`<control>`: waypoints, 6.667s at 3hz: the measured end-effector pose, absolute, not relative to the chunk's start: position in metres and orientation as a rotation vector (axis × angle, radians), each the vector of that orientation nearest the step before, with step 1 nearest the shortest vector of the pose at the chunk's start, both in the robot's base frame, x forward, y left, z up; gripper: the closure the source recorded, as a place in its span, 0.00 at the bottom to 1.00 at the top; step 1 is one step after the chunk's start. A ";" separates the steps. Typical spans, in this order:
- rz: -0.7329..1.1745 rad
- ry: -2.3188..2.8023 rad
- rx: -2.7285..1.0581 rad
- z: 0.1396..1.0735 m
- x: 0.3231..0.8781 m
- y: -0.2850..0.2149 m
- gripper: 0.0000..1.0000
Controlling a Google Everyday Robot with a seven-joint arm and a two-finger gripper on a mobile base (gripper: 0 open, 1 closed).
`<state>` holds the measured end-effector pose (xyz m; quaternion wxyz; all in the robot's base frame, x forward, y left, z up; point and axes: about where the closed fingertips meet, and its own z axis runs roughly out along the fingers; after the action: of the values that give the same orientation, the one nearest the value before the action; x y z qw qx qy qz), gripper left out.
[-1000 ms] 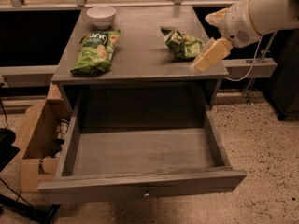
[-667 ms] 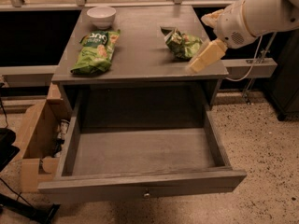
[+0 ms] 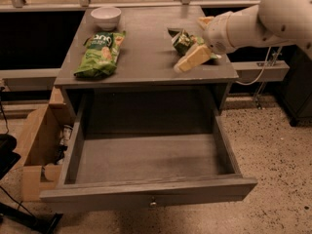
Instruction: Place green jalapeno chip bag into top drawer
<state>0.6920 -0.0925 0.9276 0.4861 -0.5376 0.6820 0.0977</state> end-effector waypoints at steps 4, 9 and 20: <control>0.319 1.668 -1.169 0.878 0.792 -0.098 0.16; 0.413 1.686 -1.206 0.867 0.794 -0.080 1.00; 0.854 2.040 -1.187 0.709 0.547 -0.071 0.58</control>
Offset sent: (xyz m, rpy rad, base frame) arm 0.1100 -0.0006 -0.0392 0.1356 -0.0292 -0.0389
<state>0.5465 -0.0712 0.7087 0.3107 -0.4494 0.7725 0.3236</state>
